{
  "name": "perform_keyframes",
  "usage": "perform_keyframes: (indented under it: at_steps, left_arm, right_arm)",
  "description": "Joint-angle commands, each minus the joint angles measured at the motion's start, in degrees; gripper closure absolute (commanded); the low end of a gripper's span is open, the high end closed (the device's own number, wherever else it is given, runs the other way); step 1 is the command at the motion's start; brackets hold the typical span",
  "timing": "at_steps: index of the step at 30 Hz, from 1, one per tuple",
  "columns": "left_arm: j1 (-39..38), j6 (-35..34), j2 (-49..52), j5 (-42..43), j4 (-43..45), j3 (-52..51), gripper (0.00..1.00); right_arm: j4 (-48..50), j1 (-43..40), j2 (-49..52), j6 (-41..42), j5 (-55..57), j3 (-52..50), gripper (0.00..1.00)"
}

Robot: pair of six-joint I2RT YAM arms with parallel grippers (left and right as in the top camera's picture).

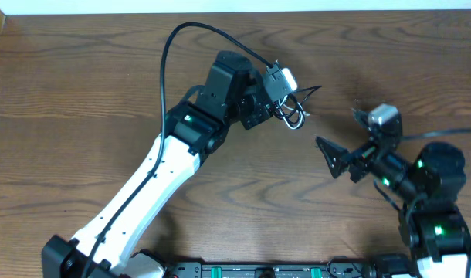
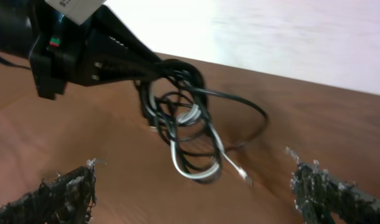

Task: Untangle cables
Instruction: 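Lift the bundle with the left gripper toward the right gripper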

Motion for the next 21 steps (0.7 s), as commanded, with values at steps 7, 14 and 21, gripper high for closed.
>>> perform_keyframes:
  at_steps: [7, 14, 21]
  left_arm:
    - [0.1, 5.9, -4.8, 1.4, -1.8, 0.5, 0.93]
    - [0.1, 7.3, -5.8, 13.6, -3.9, 0.5, 0.93]
    - [0.1, 8.3, -5.9, 23.5, -5.0, 0.5, 0.92]
  right_arm:
    - [5.5, -0.3, 5.3, -1.2, -8.4, 1.8, 0.01]
    - [8.6, -0.3, 5.4, -6.7, -8.4, 1.8, 0.04]
    - [8.6, -0.3, 6.8, -12.0, -8.3, 1.7, 0.16]
